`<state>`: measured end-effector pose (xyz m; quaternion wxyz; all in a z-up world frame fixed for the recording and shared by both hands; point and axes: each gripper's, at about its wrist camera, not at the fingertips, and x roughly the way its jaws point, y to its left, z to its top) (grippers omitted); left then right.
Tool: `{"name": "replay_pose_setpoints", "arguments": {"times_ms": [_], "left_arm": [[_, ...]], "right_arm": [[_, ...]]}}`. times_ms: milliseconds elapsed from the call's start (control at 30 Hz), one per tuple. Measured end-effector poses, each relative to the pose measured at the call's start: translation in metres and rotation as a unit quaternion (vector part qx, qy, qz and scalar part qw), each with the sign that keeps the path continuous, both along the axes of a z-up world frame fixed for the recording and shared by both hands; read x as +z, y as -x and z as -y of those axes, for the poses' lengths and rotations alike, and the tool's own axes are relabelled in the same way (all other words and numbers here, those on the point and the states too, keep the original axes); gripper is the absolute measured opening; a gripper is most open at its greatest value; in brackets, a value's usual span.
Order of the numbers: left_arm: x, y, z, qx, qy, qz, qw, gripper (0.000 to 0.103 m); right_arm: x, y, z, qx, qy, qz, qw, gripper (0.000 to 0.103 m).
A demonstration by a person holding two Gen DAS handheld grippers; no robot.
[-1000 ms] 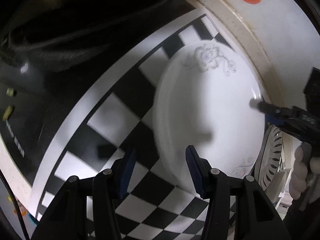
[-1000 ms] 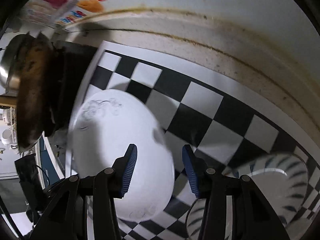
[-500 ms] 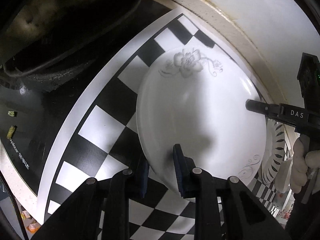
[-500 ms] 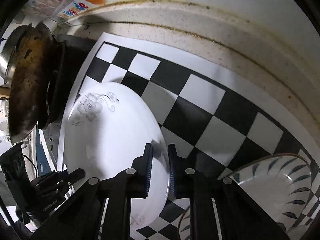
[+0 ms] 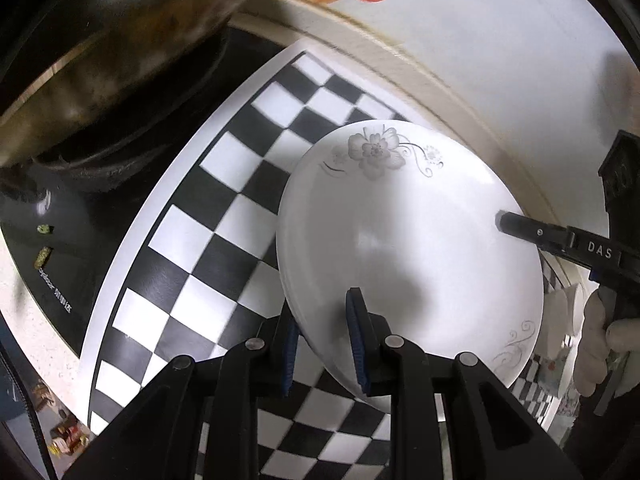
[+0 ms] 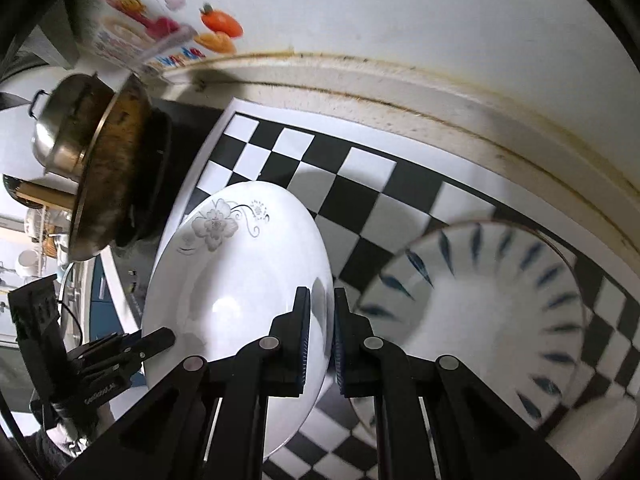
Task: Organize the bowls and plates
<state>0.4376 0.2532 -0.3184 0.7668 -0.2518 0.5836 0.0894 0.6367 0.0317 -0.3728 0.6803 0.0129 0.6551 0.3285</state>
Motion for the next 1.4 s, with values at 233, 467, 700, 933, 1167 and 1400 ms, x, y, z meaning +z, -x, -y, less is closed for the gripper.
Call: {"name": "replay_pose_setpoints", "arguments": {"times_ms": [233,467,700,933,1167,1400], "left_arm": [[0.038,0.009,0.034,-0.055,-0.019,0.022,0.9980,0.021],[0.054,0.019,0.088,-0.113,-0.016,0.035,0.9928,0.021],[0.058,0.031,0.144,-0.168,-0.006,0.040,0.9850,0.021],[0.051,0.047,0.187,-0.215,-0.008,0.032,0.9760,0.021],[0.026,0.071,0.209,-0.237,-0.001,0.001,0.9715,0.021],[0.006,0.092,0.216,-0.248,-0.005,-0.033,0.9683,0.020]], "right_arm": [[0.040,0.037,0.069,-0.039,-0.025,0.024,0.999,0.012],[0.067,0.086,0.153,-0.091,-0.028,0.045,0.994,0.012],[0.084,0.134,0.230,-0.147,-0.034,0.059,0.987,0.012],[0.077,0.181,0.286,-0.198,-0.034,0.055,0.978,0.012],[0.055,0.237,0.320,-0.228,-0.038,0.040,0.972,0.012],[0.024,0.276,0.328,-0.243,-0.040,0.008,0.969,0.012]]}}
